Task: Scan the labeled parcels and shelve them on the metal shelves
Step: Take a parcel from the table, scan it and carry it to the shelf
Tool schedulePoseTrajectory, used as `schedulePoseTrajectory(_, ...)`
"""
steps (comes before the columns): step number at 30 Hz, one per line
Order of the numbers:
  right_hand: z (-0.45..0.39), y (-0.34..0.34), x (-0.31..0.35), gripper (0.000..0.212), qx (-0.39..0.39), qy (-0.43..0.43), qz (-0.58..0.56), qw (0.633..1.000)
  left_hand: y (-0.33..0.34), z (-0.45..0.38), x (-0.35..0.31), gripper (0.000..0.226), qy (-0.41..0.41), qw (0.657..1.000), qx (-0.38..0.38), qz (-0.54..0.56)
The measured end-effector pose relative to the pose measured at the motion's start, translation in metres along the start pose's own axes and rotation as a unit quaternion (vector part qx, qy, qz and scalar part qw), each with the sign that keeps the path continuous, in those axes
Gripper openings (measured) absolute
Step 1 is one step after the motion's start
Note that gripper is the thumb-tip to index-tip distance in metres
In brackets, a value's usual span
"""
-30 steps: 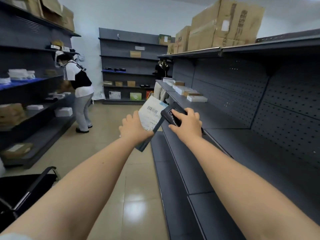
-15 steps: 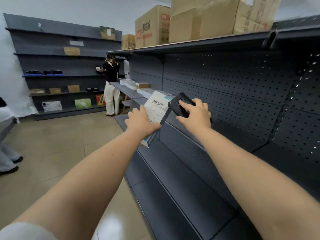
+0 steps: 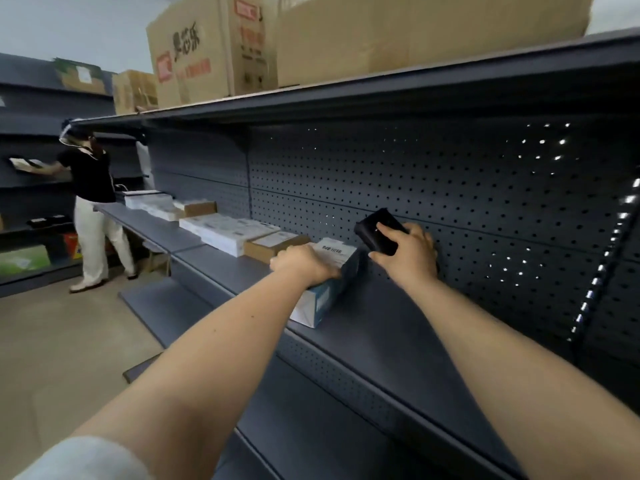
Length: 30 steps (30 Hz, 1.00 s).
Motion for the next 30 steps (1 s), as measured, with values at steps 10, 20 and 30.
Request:
schedulePoseTrajectory(10, -0.038, 0.043, -0.034, 0.063, -0.042, 0.061, 0.044, 0.996, 0.005, -0.077, -0.002, 0.101, 0.204, 0.974, -0.017, -0.094)
schedulePoseTrajectory(20, -0.03, 0.079, -0.014, 0.061, -0.136, 0.119, 0.08, 0.98, 0.041, -0.088, 0.043, 0.091, 0.491, 0.842, -0.214, -0.062)
schedulePoseTrajectory(30, 0.027, 0.063, 0.003, 0.061, -0.204, 0.164, 0.146, 0.954, 0.031, -0.08, 0.025, 0.075, 0.53, 0.821, -0.206, -0.049)
Point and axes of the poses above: each hand's wrist, its own z-axis away from the middle knuckle, its own y-axis out of the palm, x = y × z, the point moved 3 cm from there along -z, towards the middle knuckle, and after that the axes turned 15 degrees about -z, right-handed, at the moved point
